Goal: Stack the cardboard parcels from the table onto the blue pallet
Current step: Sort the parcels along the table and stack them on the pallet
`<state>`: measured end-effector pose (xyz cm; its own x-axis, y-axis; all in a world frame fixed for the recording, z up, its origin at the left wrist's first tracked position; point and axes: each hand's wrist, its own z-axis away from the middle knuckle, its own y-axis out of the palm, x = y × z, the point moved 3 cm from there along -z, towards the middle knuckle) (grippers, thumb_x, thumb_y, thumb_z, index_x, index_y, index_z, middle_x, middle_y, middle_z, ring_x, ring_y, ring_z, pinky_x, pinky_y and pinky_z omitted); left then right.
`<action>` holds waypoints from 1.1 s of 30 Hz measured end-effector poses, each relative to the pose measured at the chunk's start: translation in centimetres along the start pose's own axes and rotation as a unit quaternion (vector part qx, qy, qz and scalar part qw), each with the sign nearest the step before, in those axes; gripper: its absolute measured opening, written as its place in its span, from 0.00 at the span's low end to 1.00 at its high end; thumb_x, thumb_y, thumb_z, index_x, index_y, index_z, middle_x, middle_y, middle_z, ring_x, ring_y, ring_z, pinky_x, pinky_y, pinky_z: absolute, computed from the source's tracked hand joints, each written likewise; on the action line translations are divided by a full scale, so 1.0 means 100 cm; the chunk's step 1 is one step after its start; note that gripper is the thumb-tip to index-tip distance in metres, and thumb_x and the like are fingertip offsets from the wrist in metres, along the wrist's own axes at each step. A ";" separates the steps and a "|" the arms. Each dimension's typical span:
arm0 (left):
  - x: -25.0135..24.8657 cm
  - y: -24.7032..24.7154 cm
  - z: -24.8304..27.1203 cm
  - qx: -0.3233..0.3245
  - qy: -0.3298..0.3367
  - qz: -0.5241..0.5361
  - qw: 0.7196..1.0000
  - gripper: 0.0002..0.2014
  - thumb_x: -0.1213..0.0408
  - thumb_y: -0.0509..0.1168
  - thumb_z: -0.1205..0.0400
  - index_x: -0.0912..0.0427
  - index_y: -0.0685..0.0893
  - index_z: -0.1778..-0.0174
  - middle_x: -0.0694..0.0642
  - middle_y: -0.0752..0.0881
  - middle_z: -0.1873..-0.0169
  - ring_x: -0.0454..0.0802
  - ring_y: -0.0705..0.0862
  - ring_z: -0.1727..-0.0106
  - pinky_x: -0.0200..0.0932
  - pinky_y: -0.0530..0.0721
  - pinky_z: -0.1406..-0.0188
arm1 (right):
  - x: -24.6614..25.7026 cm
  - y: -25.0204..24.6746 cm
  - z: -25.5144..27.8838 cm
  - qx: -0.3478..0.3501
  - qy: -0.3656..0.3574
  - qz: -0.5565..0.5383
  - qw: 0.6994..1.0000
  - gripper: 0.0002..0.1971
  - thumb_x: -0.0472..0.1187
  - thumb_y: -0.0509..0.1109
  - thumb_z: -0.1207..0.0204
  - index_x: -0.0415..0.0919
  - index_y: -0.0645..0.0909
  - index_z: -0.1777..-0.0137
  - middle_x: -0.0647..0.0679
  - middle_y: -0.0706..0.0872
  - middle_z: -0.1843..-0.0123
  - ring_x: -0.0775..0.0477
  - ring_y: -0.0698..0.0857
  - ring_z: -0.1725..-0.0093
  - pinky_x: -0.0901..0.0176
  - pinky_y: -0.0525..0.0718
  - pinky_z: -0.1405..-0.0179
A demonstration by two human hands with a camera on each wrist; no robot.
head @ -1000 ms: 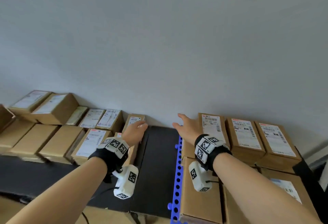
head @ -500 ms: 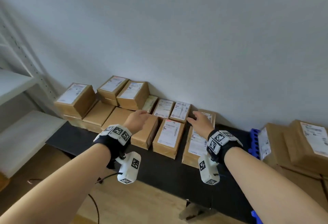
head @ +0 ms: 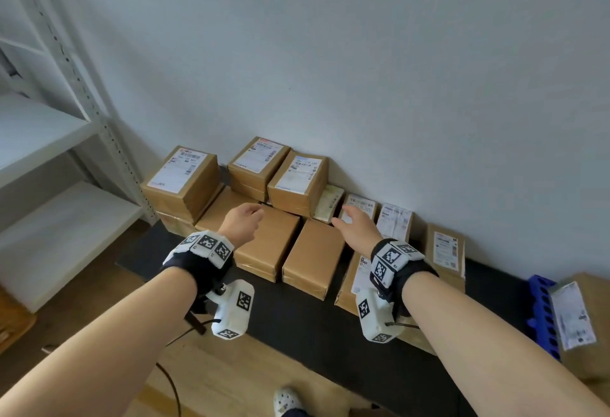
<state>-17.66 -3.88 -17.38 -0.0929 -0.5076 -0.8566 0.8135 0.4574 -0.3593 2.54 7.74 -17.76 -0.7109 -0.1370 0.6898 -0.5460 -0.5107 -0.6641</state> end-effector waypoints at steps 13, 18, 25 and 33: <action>0.004 0.001 -0.081 0.018 -0.067 0.045 0.997 0.20 0.61 0.59 0.15 0.59 0.73 0.27 0.59 0.80 0.37 0.53 0.81 0.38 0.48 0.82 0.42 | 0.045 0.032 -0.101 0.017 0.030 -0.076 0.997 0.34 0.44 0.63 0.18 0.36 0.52 0.18 0.43 0.63 0.18 0.43 0.63 0.19 0.54 0.62 0.24; 0.010 0.004 -0.097 0.020 -0.093 0.056 0.994 0.20 0.61 0.59 0.15 0.59 0.72 0.26 0.55 0.79 0.44 0.50 0.78 0.44 0.43 0.79 0.48 | 0.048 0.034 -0.119 0.005 0.041 -0.115 0.992 0.32 0.39 0.66 0.19 0.35 0.55 0.20 0.43 0.71 0.22 0.44 0.72 0.25 0.60 0.69 0.33; 0.007 0.013 -0.102 0.025 -0.102 0.071 0.992 0.21 0.61 0.58 0.14 0.61 0.72 0.25 0.59 0.79 0.36 0.50 0.77 0.40 0.44 0.78 0.45 | 0.035 0.037 -0.119 0.016 0.043 -0.157 0.986 0.39 0.43 0.66 0.19 0.39 0.45 0.16 0.45 0.67 0.20 0.46 0.67 0.22 0.58 0.66 0.28; -0.007 0.025 -0.105 0.030 -0.068 0.051 0.996 0.20 0.61 0.59 0.15 0.59 0.72 0.26 0.55 0.79 0.37 0.47 0.79 0.43 0.46 0.78 0.39 | 0.024 0.036 -0.118 0.024 0.028 -0.197 0.980 0.40 0.40 0.68 0.21 0.42 0.46 0.16 0.47 0.66 0.19 0.48 0.66 0.21 0.52 0.64 0.23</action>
<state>-21.61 5.31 -21.60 0.0669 -0.5576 -0.8274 0.8482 0.4684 -0.2471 -6.39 15.62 -21.92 -0.4729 0.1248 0.8722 -0.7621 -0.5548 -0.3338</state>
